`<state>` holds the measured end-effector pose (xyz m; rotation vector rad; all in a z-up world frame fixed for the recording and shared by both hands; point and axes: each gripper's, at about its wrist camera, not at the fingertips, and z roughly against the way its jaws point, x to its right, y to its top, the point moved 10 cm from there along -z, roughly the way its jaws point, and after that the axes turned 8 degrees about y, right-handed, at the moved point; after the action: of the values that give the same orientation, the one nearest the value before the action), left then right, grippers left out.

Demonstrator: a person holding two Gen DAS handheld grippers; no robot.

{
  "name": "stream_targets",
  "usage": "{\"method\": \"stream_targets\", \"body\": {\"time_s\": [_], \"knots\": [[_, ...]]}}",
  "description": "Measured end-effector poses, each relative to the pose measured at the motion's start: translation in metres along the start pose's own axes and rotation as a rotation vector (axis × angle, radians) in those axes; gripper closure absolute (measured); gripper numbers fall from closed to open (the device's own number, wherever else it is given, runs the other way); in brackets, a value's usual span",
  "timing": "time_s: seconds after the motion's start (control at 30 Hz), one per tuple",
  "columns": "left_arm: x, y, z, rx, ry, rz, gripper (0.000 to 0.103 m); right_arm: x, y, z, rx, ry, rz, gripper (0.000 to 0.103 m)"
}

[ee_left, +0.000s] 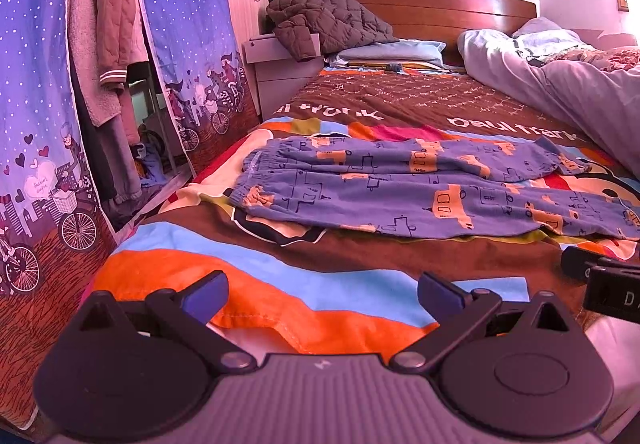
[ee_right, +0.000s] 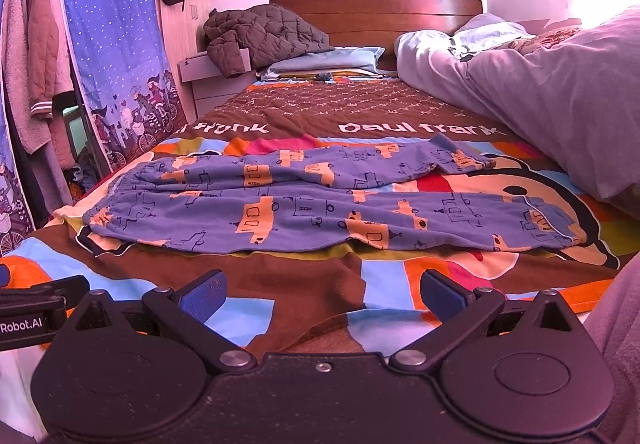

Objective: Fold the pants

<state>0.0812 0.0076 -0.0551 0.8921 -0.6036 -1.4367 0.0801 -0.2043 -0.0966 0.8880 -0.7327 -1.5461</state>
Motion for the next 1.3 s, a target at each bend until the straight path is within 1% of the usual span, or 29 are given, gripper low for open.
{"method": "stream_targets", "body": {"time_s": [0.97,1.23,1.3], "knots": [[-0.0002,-0.0024,-0.0002,-0.001,-0.003,-0.005,0.000,0.0004,-0.0008,-0.0001,-0.007,-0.005,-0.005,0.001],[0.0031,-0.0040,-0.0022,-0.017,-0.001,0.003,0.000,0.0001,-0.0015,-0.0002,-0.007,-0.006,-0.004,0.001],[0.0036,-0.0021,0.0004,-0.022,-0.014,0.009,0.000,0.0001,-0.0025,-0.0011,-0.007,-0.010,-0.002,0.001]]}}
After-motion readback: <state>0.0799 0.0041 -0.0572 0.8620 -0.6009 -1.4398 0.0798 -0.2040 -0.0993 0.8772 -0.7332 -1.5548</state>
